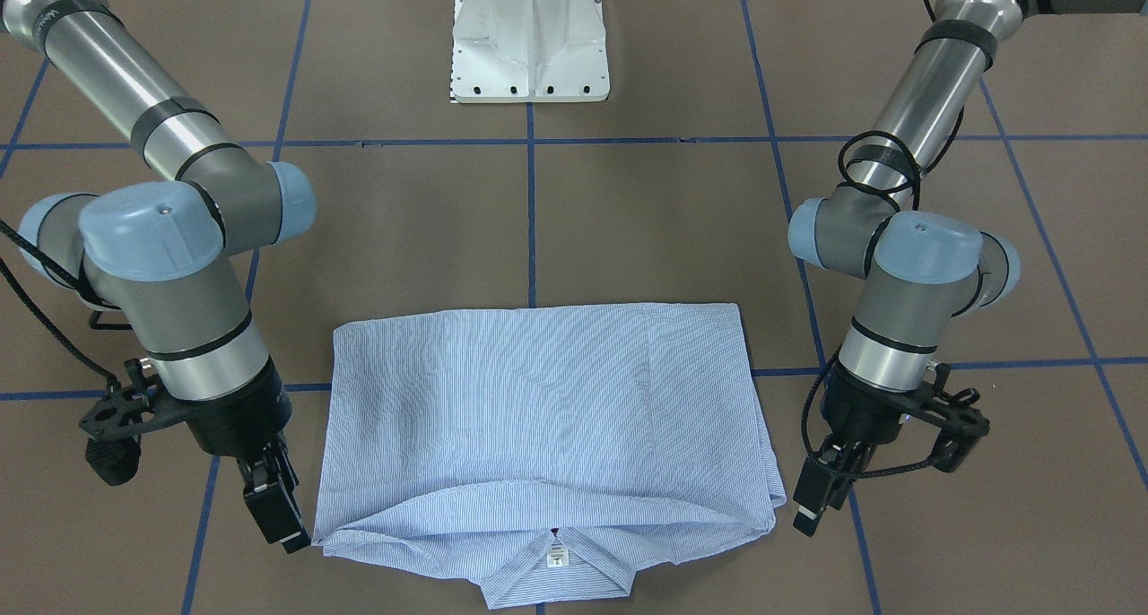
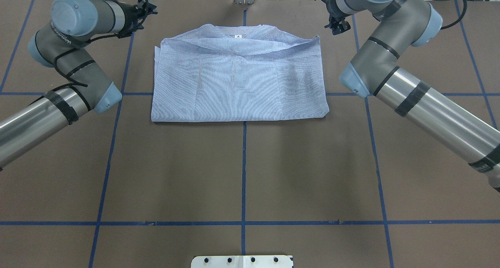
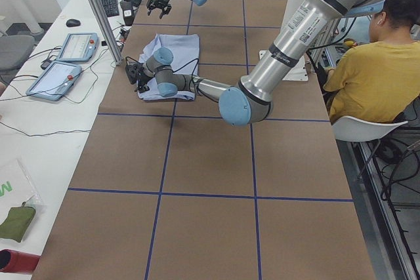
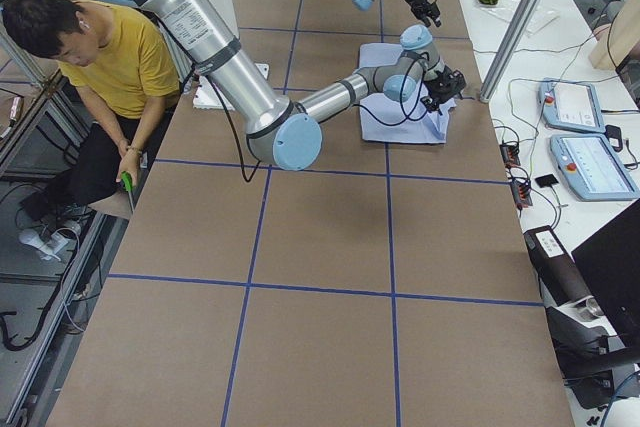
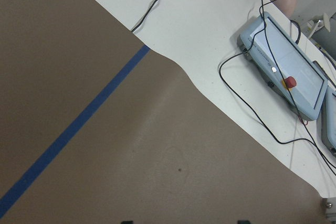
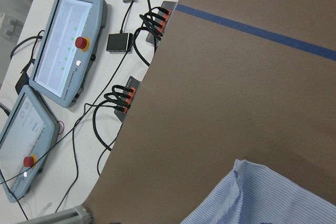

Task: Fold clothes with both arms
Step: 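Move the right gripper down to the folded shirt's corner nearest it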

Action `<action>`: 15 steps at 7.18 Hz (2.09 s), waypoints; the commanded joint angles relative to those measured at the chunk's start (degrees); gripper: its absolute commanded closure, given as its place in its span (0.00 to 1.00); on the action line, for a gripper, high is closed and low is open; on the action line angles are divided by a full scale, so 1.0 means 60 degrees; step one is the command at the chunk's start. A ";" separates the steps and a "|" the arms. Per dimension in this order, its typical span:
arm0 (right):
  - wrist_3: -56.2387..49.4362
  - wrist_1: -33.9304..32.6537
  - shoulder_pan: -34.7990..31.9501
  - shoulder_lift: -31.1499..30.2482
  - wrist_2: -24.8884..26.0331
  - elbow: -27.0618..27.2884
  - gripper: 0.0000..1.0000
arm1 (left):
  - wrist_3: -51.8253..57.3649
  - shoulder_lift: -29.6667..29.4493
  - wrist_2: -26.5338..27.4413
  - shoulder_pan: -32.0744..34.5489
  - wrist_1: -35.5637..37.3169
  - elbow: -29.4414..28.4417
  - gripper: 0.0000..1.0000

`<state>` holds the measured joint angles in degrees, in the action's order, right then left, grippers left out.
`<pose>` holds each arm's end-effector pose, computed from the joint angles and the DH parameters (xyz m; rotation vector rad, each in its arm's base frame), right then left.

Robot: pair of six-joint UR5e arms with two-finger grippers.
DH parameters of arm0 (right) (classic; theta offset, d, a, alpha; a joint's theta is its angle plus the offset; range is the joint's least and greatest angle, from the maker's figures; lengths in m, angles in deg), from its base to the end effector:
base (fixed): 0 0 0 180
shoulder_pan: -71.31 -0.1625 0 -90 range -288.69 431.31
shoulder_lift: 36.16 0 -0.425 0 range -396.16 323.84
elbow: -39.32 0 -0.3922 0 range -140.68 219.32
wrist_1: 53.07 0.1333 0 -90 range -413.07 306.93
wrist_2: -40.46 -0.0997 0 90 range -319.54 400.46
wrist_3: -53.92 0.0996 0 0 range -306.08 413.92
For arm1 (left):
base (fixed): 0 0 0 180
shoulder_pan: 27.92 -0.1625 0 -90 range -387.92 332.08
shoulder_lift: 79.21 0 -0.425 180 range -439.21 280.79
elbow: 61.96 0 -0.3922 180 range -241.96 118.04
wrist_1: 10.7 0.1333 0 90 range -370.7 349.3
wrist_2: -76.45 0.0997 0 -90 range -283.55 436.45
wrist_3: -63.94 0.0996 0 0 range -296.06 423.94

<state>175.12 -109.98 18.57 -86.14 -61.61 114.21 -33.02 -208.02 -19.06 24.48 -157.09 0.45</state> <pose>-0.3733 -0.6765 0.2898 -0.0005 -1.1016 1.2204 0.3783 -0.6940 0.3629 0.3909 1.1608 -0.8524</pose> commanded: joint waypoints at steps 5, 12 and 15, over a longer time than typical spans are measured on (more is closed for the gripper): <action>0.1712 -0.0022 0.3192 -0.3652 0.2111 0.3532 0.00 | 0.0002 0.0521 -0.0021 0.0012 0.0111 0.1053 0.27; 0.1743 -0.0051 0.3194 -0.3256 0.2129 0.2708 0.48 | 0.0002 0.0667 -0.0006 0.0012 -0.0006 0.1067 0.28; 0.1656 -0.0021 0.3136 -0.3241 0.1998 0.2839 1.00 | 0.0017 0.0696 -0.0006 0.0012 -0.0020 0.1067 0.28</action>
<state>185.21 -110.12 37.57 -105.64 -49.18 130.75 -32.97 -203.91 -19.09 24.55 -157.20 6.86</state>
